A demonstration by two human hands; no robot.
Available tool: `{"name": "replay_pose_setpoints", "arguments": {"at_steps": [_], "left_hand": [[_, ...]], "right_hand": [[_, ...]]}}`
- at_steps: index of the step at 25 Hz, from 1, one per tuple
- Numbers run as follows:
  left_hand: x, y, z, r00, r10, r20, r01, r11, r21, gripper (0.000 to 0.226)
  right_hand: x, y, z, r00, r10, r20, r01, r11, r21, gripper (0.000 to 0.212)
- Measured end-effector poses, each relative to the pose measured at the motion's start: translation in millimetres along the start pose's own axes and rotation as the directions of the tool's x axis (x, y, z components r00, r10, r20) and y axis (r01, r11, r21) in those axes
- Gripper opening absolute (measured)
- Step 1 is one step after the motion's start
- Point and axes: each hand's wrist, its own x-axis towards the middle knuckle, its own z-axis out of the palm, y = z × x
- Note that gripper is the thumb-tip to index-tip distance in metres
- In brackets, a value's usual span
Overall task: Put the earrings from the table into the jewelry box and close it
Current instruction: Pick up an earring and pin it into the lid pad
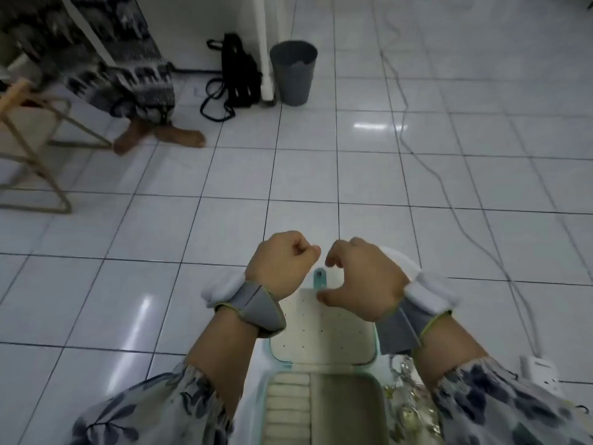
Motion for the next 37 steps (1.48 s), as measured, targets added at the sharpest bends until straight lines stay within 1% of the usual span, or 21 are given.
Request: {"name": "replay_pose_setpoints", "arguments": {"at_steps": [1, 2, 3, 4, 6, 8, 10, 11, 12, 14, 17, 19, 22, 23, 24, 26, 29, 31, 33, 35, 37], "left_hand": [[2, -9, 6, 1.0, 0.013, 0.015, -0.014, 0.996, 0.09, 0.021], [5, -25, 16, 0.999, 0.047, 0.006, -0.047, 0.98, 0.193, 0.019], [8, -36, 24, 0.998, 0.068, 0.007, -0.067, 0.959, 0.275, 0.017], [9, -40, 27, 0.998, 0.061, 0.024, -0.065, 0.94, 0.334, 0.015], [7, -42, 33, 0.994, 0.094, 0.046, -0.105, 0.897, 0.429, 0.017], [8, -44, 40, 0.987, 0.15, 0.06, -0.159, 0.824, 0.544, 0.021], [2, -47, 44, 0.977, 0.206, 0.048, -0.192, 0.771, 0.607, 0.024], [-1, -47, 45, 0.974, 0.222, 0.052, -0.208, 0.767, 0.607, 0.024], [-5, -47, 45, 0.971, 0.23, 0.067, -0.224, 0.774, 0.593, 0.024], [-10, -48, 44, 0.971, 0.226, 0.084, -0.235, 0.808, 0.541, 0.025], [-30, -60, 44, 0.973, 0.233, 0.004, -0.21, 0.871, 0.445, 0.033], [-35, -71, 47, 0.98, 0.179, -0.086, -0.127, 0.899, 0.419, 0.046], [-59, -85, 48, 0.99, 0.057, -0.132, -0.006, 0.936, 0.353, 0.058], [-65, -88, 50, 0.991, 0.037, -0.129, 0.007, 0.947, 0.321, 0.056], [-74, -90, 52, 0.991, 0.032, -0.128, 0.005, 0.961, 0.277, 0.047], [-84, -92, 55, 0.985, 0.023, -0.169, 0.01, 0.981, 0.192, 0.022], [-93, -97, 63, 0.978, -0.039, -0.204, 0.061, 0.993, 0.101, 0.032], [-92, -101, 67, 0.978, -0.077, -0.194, 0.07, 0.997, -0.041, 0.025], [-89, -105, 67, 0.977, -0.083, -0.197, 0.051, 0.985, -0.163, 0.016], [-86, -108, 65, 0.975, -0.064, -0.212, 0.019, 0.977, -0.211, 0.013], [-80, -109, 64, 0.97, -0.049, -0.237, 0.001, 0.98, -0.198, 0.016]], "right_hand": [[6, 4, 11, 1.0, 0.023, -0.014, -0.024, 0.996, -0.081, 0.053], [12, 7, 27, 0.999, 0.026, -0.026, -0.031, 0.983, -0.181, 0.058], [15, 11, 40, 0.999, -0.002, -0.042, -0.009, 0.967, -0.254, 0.057], [14, 11, 45, 0.999, 0.019, -0.032, -0.028, 0.95, -0.312, 0.05], [13, 8, 54, 0.999, 0.003, -0.042, -0.019, 0.924, -0.383, 0.034], [11, 7, 55, 0.998, -0.046, 0.034, 0.056, 0.888, -0.456, 0.034], [4, 10, 56, 0.994, -0.084, 0.075, 0.109, 0.881, -0.461, 0.038], [2, 12, 56, 0.993, -0.083, 0.082, 0.112, 0.887, -0.449, 0.039], [0, 15, 56, 0.994, -0.067, 0.083, 0.096, 0.894, -0.438, 0.041], [-2, 20, 59, 0.998, -0.045, 0.031, 0.054, 0.917, -0.394, 0.046], [-17, 24, 77, 0.99, -0.012, -0.138, -0.034, 0.944, -0.329, 0.063], [-19, 29, 89, 0.966, 0.031, -0.257, -0.104, 0.955, -0.277, 0.067], [-36, 35, 101, 0.946, 0.084, -0.315, -0.142, 0.976, -0.167, 0.066], [-40, 36, 103, 0.941, 0.094, -0.324, -0.146, 0.98, -0.138, 0.065], [-49, 36, 106, 0.937, 0.107, -0.331, -0.152, 0.982, -0.112, 0.065], [-58, 35, 111, 0.928, 0.145, -0.343, -0.177, 0.982, -0.063, 0.061], [-66, 37, 123, 0.907, 0.169, -0.387, -0.176, 0.984, 0.016, 0.053], [-65, 40, 127, 0.892, 0.189, -0.41, -0.171, 0.982, 0.081, 0.051], [-63, 40, 128, 0.875, 0.224, -0.429, -0.185, 0.974, 0.13, 0.052], [-61, 38, 129, 0.85, 0.254, -0.462, -0.197, 0.966, 0.17, 0.055], [-58, 38, 129, 0.828, 0.273, -0.489, -0.19, 0.958, 0.214, 0.057]]}}
